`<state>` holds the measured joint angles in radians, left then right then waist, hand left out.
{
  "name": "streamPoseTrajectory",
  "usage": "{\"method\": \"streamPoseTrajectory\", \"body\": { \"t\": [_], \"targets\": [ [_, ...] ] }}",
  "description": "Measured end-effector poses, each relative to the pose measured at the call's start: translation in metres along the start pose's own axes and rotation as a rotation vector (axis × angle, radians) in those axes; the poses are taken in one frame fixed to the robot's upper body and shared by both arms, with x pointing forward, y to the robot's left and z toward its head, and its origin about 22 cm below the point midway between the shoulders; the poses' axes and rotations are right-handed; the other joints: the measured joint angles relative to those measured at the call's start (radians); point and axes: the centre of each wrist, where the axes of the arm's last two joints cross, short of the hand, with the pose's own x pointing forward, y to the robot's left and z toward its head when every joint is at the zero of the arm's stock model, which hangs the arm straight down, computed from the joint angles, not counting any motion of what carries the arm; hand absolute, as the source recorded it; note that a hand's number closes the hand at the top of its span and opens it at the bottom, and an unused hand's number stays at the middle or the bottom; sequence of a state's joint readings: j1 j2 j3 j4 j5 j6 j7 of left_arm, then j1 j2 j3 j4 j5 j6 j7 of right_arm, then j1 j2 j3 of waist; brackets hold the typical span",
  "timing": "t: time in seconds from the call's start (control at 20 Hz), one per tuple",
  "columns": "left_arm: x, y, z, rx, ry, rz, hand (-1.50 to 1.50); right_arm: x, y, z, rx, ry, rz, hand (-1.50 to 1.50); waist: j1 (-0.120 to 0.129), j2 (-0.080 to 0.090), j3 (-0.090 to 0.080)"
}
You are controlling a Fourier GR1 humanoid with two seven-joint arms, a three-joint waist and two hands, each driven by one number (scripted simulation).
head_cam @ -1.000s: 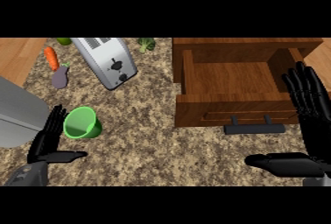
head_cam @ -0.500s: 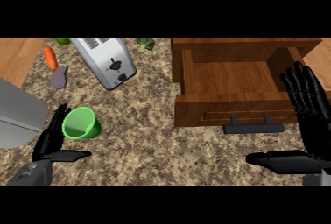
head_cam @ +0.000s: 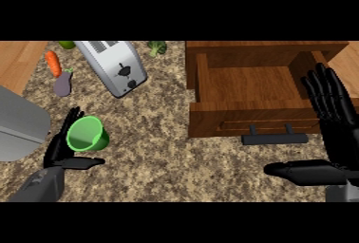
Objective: Pick up the cup, place it into the drawer and close the drawer
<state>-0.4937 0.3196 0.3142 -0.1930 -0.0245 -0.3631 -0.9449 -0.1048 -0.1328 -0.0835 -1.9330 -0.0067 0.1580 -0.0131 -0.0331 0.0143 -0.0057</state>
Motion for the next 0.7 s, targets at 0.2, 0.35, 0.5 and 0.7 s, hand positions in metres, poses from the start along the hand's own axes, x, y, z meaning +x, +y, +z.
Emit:
{"method": "streamPoseTrajectory", "body": {
  "t": [0.2, 0.35, 0.5, 0.7],
  "targets": [
    [0.000, -0.007, -0.005, -0.022, -0.005, 0.045, -1.50, 0.001, -0.003, 0.002, 0.005, 0.003, 0.000, -1.50, -0.002, -0.001, 0.000],
    [0.002, -0.011, -0.012, -0.042, -0.013, 0.083, 1.50, 0.002, -0.001, 0.003, 0.006, 0.007, -0.004, -1.50, -0.002, -0.001, 0.000],
    [-0.001, -0.020, -0.015, -0.072, -0.021, 0.116, 1.50, 0.001, 0.001, 0.001, 0.003, 0.008, -0.008, -1.50, 0.000, 0.000, 0.000],
    [-0.001, -0.031, -0.022, -0.109, -0.016, 0.175, 1.50, -0.003, -0.001, -0.001, 0.003, 0.013, -0.007, -1.50, 0.000, 0.000, 0.000]
  ]
}}
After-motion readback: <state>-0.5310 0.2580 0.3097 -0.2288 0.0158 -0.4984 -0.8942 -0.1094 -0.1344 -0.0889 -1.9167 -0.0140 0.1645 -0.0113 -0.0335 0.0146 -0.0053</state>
